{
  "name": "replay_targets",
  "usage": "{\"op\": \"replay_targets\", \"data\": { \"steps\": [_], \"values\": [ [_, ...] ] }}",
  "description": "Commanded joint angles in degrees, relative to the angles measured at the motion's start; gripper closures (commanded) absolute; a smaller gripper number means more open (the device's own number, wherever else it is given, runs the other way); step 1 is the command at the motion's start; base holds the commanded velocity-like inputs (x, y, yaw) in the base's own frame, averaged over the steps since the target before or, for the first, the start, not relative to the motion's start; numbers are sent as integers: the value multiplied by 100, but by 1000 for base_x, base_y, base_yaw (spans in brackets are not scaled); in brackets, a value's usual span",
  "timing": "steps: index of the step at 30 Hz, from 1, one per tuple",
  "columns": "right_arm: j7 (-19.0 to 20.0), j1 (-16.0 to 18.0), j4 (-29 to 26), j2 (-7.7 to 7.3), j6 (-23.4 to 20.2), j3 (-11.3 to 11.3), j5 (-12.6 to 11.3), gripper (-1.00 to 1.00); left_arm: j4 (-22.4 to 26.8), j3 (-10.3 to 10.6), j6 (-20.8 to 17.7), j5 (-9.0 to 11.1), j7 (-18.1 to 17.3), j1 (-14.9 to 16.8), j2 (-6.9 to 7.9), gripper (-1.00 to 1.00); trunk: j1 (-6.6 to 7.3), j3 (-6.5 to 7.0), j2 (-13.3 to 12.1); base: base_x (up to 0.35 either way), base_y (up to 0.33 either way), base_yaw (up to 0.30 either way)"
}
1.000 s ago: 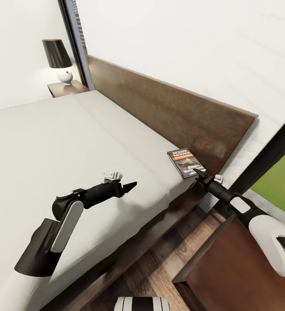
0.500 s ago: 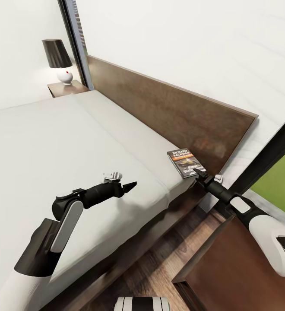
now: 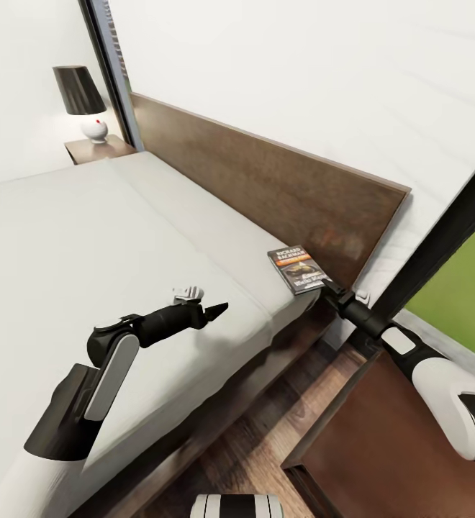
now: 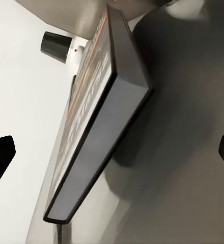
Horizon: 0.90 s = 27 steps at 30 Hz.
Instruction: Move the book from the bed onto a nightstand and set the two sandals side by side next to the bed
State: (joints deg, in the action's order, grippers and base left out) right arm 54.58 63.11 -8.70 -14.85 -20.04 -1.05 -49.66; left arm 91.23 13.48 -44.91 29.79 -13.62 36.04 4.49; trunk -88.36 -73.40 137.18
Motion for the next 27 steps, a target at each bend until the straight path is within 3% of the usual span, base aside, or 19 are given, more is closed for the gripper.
{"op": "replay_targets", "data": {
  "steps": [1, 27],
  "values": [
    [0, 0, 0, 0, 0, 0, 0, -100, 0, 1, 0, 0, 0, 0, 0, -100, 0, 0, 0, 0, 0, -33],
    [-47, 0, -16, 45, 35, 19, 8, -100, -8, -12, 0, 18, 2, -5, 8, -100, 0, 0, 0, 0, 0, -2]
  ]
}}
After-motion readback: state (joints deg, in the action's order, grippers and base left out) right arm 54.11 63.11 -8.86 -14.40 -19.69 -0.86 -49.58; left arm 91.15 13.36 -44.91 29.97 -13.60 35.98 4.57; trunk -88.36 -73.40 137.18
